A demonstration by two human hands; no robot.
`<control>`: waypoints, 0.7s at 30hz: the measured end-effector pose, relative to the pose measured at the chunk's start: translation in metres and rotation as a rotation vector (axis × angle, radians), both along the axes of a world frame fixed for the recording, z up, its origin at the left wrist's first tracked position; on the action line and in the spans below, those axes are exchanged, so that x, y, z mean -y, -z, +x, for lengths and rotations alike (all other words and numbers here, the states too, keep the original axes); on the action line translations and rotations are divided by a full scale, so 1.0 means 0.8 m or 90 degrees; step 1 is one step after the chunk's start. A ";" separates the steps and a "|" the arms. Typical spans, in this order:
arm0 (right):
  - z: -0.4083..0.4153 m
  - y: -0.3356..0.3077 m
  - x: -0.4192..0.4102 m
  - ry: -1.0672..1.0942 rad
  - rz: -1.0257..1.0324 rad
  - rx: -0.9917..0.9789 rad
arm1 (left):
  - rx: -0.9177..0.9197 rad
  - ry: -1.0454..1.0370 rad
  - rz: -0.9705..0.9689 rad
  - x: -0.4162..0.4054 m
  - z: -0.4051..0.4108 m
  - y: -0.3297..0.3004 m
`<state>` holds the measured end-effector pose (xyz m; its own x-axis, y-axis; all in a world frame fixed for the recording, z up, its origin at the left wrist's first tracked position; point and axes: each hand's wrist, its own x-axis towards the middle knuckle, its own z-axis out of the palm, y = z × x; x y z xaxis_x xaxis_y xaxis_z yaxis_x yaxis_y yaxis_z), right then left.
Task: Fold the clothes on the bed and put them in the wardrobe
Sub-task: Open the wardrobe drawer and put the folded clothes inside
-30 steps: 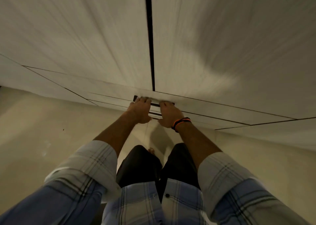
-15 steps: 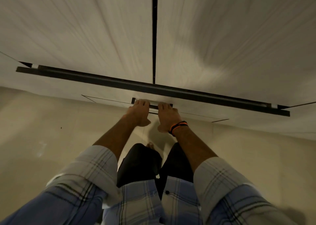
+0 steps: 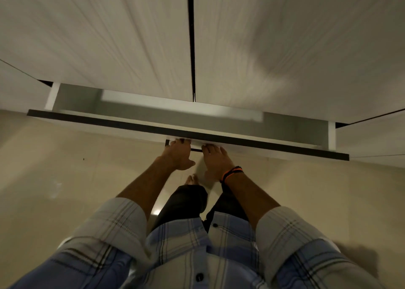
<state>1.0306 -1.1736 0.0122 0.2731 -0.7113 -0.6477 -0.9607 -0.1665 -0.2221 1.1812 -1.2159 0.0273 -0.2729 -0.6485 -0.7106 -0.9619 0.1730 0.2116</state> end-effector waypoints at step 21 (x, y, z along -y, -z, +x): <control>-0.088 -0.086 -0.036 0.127 -0.156 0.046 | -0.022 0.113 -0.170 -0.027 -0.043 -0.054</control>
<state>0.9601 -1.1447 0.0808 0.1511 -0.8879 -0.4345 -0.9631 -0.0332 -0.2671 1.1466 -1.1943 0.0705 -0.4204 -0.7504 -0.5101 -0.9044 0.3919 0.1688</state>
